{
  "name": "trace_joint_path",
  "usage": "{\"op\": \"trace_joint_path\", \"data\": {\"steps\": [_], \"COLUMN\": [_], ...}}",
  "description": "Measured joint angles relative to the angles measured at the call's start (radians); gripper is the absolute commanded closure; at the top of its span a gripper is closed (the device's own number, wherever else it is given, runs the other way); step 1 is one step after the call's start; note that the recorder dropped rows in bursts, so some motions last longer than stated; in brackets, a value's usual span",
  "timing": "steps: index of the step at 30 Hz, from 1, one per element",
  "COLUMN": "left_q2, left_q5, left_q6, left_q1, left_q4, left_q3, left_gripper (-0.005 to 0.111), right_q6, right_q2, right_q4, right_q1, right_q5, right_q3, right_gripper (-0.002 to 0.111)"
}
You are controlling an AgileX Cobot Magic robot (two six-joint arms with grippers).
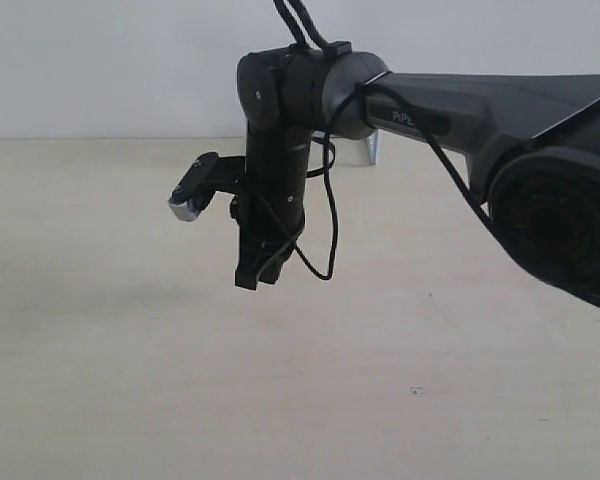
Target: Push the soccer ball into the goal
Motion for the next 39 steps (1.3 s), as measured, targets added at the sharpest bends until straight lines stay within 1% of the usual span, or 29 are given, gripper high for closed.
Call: {"op": "trace_joint_path", "data": {"steps": [10, 15, 30, 39], "left_q2": [0.0, 0.0, 0.0, 0.0], "left_q5": [0.0, 0.0, 0.0, 0.0], "left_q6": [0.0, 0.0, 0.0, 0.0], "left_q1": [0.0, 0.0, 0.0, 0.0], "left_q4": [0.0, 0.0, 0.0, 0.0], "left_q3": [0.0, 0.0, 0.0, 0.0], "left_gripper": [0.1, 0.1, 0.1, 0.1], "right_q6": [0.007, 0.007, 0.009, 0.009], "right_q2": [-0.076, -0.124, -0.294, -0.391], "right_q4": [0.003, 0.005, 0.007, 0.005], "right_q1": [0.0, -0.015, -0.111, -0.113], "right_q5": [0.002, 0.002, 0.004, 0.006], "right_q3": [0.002, 0.056, 0.221, 0.259], "right_gripper": [0.108, 0.108, 0.108, 0.108]}}
